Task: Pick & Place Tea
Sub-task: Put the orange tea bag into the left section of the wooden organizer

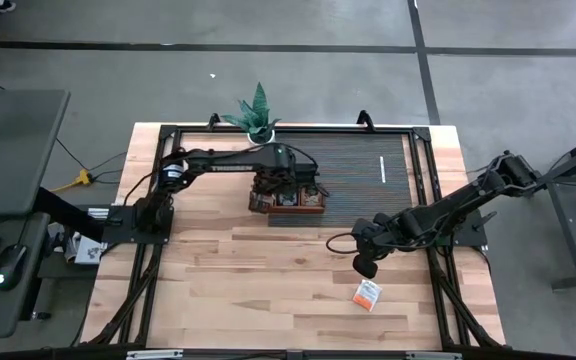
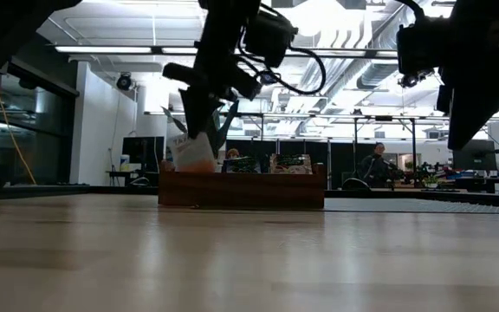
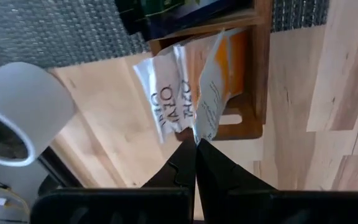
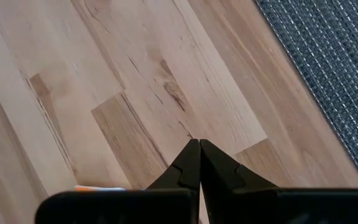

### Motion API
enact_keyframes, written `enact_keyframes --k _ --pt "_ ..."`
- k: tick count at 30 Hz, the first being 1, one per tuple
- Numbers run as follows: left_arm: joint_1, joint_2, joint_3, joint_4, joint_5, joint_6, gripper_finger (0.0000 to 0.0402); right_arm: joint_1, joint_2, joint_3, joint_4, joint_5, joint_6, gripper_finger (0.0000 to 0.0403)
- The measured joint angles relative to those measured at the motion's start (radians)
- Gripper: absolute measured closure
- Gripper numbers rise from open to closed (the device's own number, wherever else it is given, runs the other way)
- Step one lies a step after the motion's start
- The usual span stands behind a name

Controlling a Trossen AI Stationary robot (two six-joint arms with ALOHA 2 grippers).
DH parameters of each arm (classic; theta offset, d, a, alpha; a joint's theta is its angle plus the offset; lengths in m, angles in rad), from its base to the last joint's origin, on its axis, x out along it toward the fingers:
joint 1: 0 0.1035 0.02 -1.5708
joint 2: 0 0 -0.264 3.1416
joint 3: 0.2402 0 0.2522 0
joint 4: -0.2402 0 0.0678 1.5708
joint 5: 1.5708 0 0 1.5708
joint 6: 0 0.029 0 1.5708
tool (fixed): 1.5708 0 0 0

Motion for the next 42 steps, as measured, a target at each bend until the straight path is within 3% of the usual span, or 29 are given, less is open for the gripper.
enact_keyframes --k 18,32,42 --pt "0.000 0.012 0.001 -0.001 0.006 0.035 0.0391 0.000 0.000 0.000 0.004 -0.003 0.007 0.0403" --pt "0.000 0.012 0.001 -0.001 -0.004 -0.032 0.0235 0.000 0.000 0.000 0.003 -0.003 0.007 0.0403" --pt "0.000 0.012 0.001 -0.002 -0.050 -0.062 0.0215 0.000 0.000 0.000 0.003 -0.014 0.007 0.0403"
